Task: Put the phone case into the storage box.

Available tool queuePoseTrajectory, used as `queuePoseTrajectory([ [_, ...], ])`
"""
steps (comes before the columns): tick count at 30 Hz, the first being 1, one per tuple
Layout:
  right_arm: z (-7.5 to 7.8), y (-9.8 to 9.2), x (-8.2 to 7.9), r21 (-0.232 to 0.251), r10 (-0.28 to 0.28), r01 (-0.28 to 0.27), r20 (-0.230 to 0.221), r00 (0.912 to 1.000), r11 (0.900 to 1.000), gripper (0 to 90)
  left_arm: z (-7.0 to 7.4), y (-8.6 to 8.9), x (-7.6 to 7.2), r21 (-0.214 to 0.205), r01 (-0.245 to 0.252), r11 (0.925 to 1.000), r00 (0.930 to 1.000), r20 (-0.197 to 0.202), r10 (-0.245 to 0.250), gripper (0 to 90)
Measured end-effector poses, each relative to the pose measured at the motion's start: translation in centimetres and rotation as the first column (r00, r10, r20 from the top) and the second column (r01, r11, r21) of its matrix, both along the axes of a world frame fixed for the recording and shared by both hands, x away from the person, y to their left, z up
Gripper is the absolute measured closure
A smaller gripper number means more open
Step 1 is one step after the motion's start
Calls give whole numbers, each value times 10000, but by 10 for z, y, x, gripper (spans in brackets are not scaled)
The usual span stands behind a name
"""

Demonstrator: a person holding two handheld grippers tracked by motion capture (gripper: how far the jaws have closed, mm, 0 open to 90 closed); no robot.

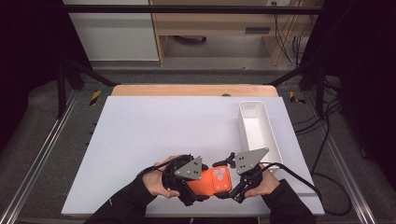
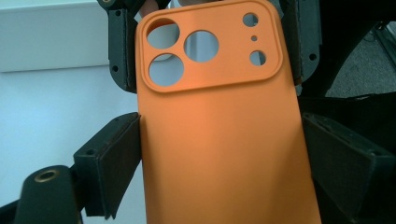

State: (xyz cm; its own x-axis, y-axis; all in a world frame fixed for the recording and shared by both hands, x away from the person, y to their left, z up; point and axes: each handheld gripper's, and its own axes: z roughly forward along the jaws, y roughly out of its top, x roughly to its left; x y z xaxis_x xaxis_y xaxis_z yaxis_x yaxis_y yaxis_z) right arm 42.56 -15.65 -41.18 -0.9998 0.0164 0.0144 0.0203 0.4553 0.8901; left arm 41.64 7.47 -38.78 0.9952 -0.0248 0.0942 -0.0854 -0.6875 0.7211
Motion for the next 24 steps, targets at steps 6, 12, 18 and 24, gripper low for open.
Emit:
queuePoseTrajectory([
  [6, 0, 0, 0, 64, 52, -52, 8, 10000, 10000, 142, 1, 1, 0, -41, 38, 10000, 10000, 11, -38, 136],
  [12, 0, 0, 0, 67, 40, -39, -78, 10000, 10000, 149, 1, 1, 0, -23, 35, 10000, 10000, 19, -35, 136],
  [18, 0, 0, 1, 20, 55, -55, -277, 9996, 10000, 157, 0, 1, 1, 64, 4, 10000, 10000, -54, -4, 136],
  [24, -1, 0, 2, -54, 45, -46, -322, 9995, 10000, 163, -1, 0, 2, 117, -60, 9999, 9999, -80, 61, 138],
])
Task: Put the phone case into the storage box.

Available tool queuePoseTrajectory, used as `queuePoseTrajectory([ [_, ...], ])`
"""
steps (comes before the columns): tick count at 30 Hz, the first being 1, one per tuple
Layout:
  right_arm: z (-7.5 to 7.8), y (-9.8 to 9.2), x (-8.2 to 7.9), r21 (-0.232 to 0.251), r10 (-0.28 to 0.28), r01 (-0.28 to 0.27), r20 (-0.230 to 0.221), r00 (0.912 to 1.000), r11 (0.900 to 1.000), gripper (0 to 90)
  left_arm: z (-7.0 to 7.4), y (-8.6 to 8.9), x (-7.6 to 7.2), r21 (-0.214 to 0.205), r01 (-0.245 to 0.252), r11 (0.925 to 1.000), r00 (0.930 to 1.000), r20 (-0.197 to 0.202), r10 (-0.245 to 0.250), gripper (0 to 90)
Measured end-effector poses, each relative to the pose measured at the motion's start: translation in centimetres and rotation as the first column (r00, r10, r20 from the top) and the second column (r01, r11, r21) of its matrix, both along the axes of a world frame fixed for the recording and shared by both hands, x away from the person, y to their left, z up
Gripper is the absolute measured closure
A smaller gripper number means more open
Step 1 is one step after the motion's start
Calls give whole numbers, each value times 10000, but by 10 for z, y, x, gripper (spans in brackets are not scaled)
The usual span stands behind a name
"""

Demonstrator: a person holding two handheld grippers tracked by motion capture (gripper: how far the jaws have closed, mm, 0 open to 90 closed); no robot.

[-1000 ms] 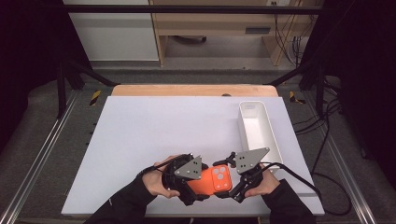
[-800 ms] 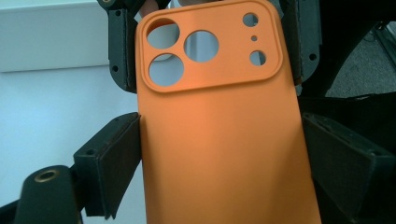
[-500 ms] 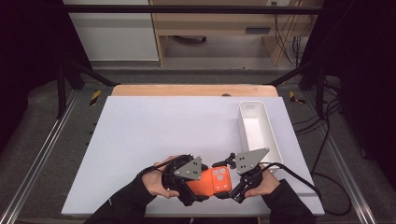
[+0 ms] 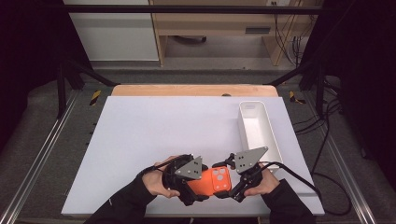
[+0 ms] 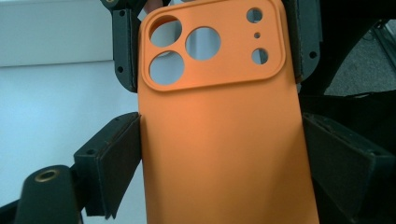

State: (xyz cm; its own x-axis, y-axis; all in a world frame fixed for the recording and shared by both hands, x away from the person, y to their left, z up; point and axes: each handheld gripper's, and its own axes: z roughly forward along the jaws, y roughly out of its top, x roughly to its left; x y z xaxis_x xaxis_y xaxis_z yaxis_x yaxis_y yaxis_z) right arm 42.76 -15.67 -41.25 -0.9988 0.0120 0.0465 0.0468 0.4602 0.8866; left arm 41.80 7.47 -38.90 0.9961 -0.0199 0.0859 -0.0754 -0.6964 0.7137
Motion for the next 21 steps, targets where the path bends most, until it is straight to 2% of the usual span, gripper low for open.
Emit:
queuePoseTrajectory([
  [6, -1, 1, 0, -77, 6, -6, 81, 10000, 10000, 164, -1, 0, -1, 75, -18, 10000, 10000, 62, 18, 139],
  [7, -1, 1, 0, -75, 11, -10, 91, 10000, 10000, 162, -1, 0, -1, 129, 2, 9999, 9998, 180, -5, 140],
  [14, -2, 2, -2, -10, 6, -6, 512, 9987, 10000, 146, -1, 0, -2, 180, 62, 9998, 9996, 264, -67, 140],
  [21, -3, 3, -3, -4, 313, -313, 443, 9985, 9995, 154, -1, -1, -4, 243, 269, 9993, 9994, 220, -274, 141],
])
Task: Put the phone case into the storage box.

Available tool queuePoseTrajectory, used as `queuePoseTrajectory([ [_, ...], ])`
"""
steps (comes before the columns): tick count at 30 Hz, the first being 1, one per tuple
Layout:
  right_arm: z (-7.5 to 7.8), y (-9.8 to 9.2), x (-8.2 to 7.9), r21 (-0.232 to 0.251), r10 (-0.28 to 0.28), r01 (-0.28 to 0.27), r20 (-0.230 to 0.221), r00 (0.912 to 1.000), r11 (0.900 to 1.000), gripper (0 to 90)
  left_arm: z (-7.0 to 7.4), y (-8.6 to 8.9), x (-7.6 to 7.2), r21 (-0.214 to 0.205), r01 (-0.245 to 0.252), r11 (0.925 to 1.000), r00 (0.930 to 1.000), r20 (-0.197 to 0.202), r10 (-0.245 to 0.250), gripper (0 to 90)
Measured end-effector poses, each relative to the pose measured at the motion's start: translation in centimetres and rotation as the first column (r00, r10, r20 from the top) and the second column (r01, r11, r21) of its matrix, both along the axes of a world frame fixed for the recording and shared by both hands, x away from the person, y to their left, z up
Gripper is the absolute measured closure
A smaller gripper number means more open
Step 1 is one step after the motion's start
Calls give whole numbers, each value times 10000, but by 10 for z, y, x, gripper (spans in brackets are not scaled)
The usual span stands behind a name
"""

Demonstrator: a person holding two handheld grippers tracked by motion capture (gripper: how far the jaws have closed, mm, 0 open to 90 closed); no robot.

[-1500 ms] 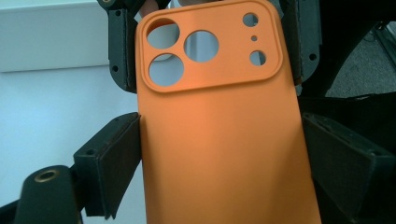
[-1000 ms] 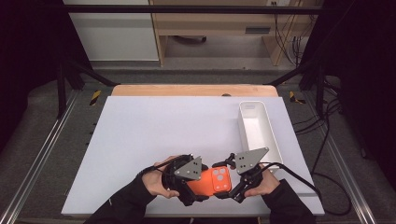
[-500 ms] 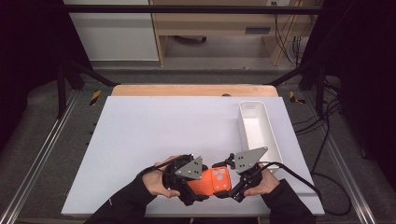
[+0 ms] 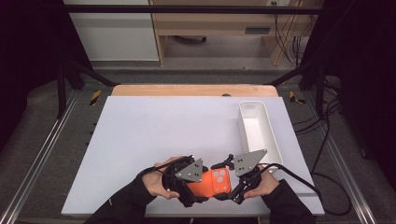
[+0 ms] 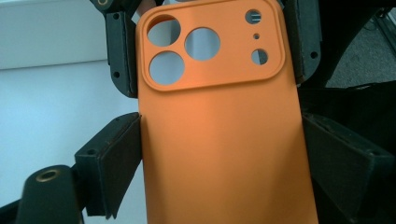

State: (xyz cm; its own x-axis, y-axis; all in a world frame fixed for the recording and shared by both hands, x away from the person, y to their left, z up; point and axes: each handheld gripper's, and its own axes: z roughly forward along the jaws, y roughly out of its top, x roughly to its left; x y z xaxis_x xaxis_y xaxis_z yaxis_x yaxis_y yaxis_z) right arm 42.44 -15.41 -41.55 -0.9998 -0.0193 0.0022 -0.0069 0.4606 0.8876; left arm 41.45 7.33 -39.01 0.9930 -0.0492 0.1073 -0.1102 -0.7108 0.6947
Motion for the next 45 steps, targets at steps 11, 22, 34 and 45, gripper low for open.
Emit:
queuePoseTrajectory([
  [11, 0, 0, 0, 11, 26, -26, -104, 9999, 10000, 168, -1, 0, 1, -51, -7, 10000, 9999, -144, 7, 141],
  [22, 0, -1, 2, -121, -46, 42, -328, 9995, 9999, 169, -2, 0, 4, -69, -66, 10000, 9996, -292, 64, 140],
  [34, 6, -6, 4, -37, -522, 521, -194, 9985, 9986, 168, 4, 7, 7, -580, -669, 9961, 9971, -393, 646, 75],
  [45, 13, -14, 5, -791, -911, 932, 292, 9954, 9925, 167, 6, 26, 9, -836, -1347, 9874, 9902, -491, 1309, 23],
])
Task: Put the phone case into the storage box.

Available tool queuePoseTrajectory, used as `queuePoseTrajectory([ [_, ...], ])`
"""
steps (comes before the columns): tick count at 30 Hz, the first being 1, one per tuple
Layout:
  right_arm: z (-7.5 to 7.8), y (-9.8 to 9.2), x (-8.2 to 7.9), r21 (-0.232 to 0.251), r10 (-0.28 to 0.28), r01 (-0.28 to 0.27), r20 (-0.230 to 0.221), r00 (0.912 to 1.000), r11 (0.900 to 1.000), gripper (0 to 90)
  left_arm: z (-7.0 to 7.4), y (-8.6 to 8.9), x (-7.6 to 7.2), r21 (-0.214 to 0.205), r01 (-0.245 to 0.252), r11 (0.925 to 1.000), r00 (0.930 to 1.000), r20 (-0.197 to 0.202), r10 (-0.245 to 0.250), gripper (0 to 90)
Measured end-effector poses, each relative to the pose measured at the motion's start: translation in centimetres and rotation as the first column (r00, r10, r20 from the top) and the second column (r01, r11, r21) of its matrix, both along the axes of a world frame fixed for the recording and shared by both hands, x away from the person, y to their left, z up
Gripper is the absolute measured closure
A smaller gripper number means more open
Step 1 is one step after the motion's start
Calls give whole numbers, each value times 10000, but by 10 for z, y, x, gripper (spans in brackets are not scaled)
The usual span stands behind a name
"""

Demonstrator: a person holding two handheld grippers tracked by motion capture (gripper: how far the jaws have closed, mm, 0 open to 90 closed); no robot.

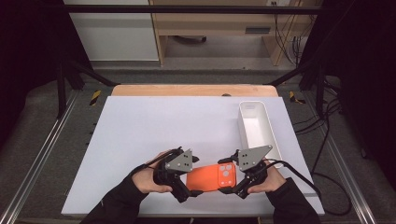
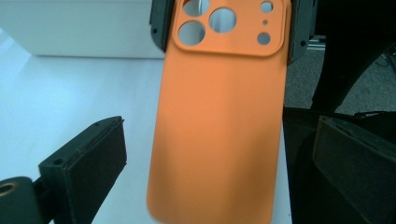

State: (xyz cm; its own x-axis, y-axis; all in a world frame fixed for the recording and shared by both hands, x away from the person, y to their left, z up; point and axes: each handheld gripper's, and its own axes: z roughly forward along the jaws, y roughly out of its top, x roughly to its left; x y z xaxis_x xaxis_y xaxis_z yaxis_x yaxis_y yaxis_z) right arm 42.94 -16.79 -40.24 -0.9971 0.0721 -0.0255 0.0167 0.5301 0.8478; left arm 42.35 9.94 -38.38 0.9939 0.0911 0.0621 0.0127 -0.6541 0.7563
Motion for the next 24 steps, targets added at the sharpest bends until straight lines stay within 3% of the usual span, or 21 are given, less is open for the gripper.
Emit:
queuePoseTrajectory([
  [7, 7, -3, 2, -469, -73, 73, 6, 10000, 9989, 167, -8, 11, 1, -14, -349, 9994, 9992, -175, 349, 15],
  [15, 24, 0, 3, -1149, 58, -49, 78, 10000, 9934, 167, -16, 9, 2, 207, -413, 9989, 9985, -345, 420, 5],
  [24, 36, 14, 9, -2091, 219, -203, 54, 9997, 9777, 167, -19, 8, 4, 278, -534, 9982, 9980, -320, 543, 0],
])
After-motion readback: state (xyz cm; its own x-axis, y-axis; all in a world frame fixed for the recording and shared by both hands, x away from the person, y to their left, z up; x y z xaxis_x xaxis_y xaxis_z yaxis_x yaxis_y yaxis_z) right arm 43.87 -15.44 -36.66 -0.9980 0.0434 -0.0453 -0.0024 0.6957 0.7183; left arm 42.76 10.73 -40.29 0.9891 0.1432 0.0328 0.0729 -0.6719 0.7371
